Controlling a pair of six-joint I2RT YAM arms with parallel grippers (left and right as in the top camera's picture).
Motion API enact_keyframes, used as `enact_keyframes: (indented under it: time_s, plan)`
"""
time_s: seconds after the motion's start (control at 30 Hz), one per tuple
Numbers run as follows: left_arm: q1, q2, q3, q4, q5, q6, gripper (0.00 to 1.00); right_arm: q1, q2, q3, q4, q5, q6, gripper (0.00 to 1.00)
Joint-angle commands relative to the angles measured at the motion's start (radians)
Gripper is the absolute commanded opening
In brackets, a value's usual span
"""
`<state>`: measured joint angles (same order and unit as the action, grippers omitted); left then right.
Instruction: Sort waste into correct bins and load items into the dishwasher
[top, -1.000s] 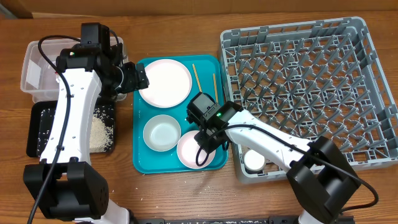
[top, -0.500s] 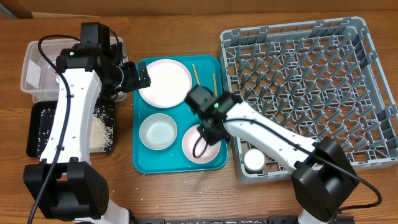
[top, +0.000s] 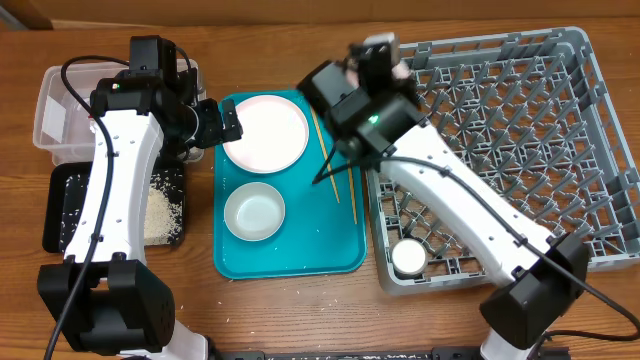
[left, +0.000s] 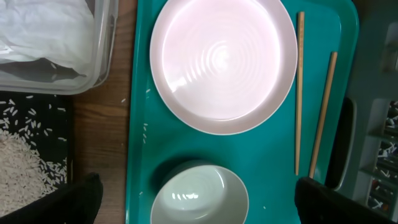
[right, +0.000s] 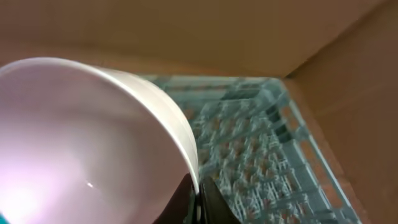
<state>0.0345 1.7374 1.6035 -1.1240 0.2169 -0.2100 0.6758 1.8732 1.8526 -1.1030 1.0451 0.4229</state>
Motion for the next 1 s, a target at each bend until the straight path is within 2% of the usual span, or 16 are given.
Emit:
enact_keyframes:
  time_s: [0.0, 0.17, 0.33, 0.57, 0.7, 0.97]
  plan:
    - [-0.002, -0.017, 0.018, 0.003, 0.012, 0.004, 1.0, -0.083, -0.006, 0.018, 0.122, 0.14, -0.014, 0.04]
    - [-0.002, -0.017, 0.018, 0.003, 0.012, 0.004, 1.0, -0.184, 0.058, 0.018, 0.272, 0.133, -0.179, 0.04]
    - [-0.002, -0.017, 0.018, 0.003, 0.012, 0.004, 1.0, -0.198, 0.189, 0.018, 0.346, 0.137, -0.223, 0.04]
    - [-0.002, -0.017, 0.018, 0.003, 0.012, 0.004, 1.0, -0.183, 0.274, 0.017, 0.323, 0.14, -0.221, 0.04]
    - [-0.002, -0.017, 0.018, 0.003, 0.012, 0.004, 1.0, -0.181, 0.282, 0.017, 0.249, 0.06, -0.196, 0.04]
    - [-0.002, -0.017, 0.018, 0.003, 0.012, 0.004, 1.0, -0.181, 0.282, 0.017, 0.223, 0.098, -0.16, 0.04]
